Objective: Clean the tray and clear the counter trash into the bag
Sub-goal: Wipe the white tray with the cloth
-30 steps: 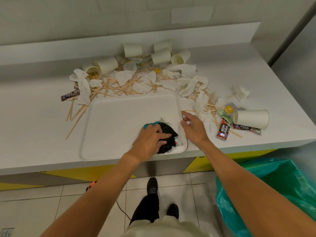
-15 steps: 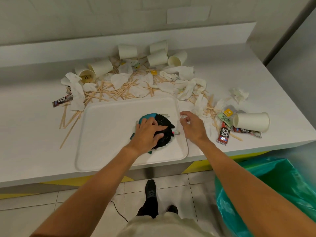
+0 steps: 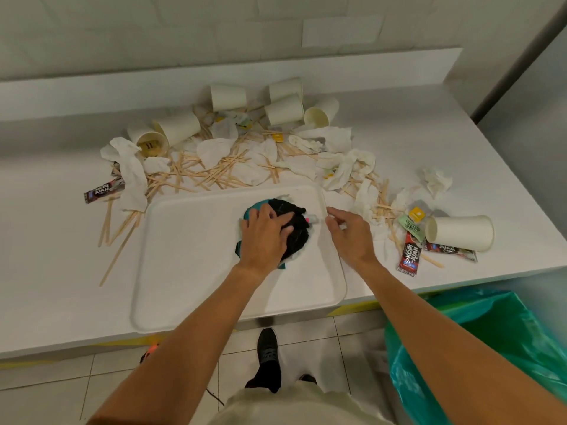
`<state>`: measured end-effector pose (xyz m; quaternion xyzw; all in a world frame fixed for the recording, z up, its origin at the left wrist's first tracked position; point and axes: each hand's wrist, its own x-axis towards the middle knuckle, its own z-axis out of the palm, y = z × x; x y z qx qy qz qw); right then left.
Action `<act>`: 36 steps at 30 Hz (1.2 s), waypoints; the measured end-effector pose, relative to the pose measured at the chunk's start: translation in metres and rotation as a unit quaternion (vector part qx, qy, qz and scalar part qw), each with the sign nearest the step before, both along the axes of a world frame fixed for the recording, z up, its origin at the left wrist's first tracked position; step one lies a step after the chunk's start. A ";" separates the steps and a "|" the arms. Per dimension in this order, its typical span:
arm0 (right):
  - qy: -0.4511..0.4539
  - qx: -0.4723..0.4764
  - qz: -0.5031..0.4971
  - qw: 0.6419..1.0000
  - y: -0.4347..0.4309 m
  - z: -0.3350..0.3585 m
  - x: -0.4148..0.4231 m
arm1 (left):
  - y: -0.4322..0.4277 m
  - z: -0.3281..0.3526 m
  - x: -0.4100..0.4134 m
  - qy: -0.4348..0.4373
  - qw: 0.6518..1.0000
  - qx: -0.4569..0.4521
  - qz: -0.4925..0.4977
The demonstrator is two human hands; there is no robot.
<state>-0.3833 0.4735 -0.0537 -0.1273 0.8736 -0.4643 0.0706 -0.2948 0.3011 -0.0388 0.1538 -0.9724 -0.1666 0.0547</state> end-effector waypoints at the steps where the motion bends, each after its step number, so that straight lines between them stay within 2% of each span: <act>1: 0.002 -0.001 -0.004 1.000 -0.001 0.000 -0.001 | 0.002 -0.001 -0.001 0.001 1.000 0.003 -0.009; 6: 0.021 0.006 -0.015 1.000 -0.012 0.002 -0.013 | -0.015 -0.008 0.012 0.036 0.983 0.010 -0.182; 9: 0.050 0.004 -0.034 0.998 -0.017 -0.001 -0.009 | -0.024 -0.009 0.003 0.042 0.975 -0.011 -0.216; 12: 0.096 0.020 -0.049 0.994 -0.018 -0.008 -0.002 | -0.018 -0.009 -0.013 0.052 0.980 -0.015 -0.190; 18: 0.110 0.025 -0.051 0.992 -0.018 -0.006 -0.001 | -0.004 -0.008 -0.051 0.044 0.995 0.005 -0.086; 23: 0.098 0.017 -0.055 0.993 -0.019 -0.007 -0.001 | -0.012 -0.012 -0.063 0.043 0.991 -0.010 -0.126; 27: 0.090 0.011 -0.060 0.994 -0.018 -0.008 -0.001 | -0.033 -0.012 -0.052 0.052 0.987 -0.026 -0.147; 36: 0.102 0.017 -0.065 0.993 -0.020 -0.008 -0.001 | -0.123 -0.013 0.020 0.036 0.997 -0.057 -0.044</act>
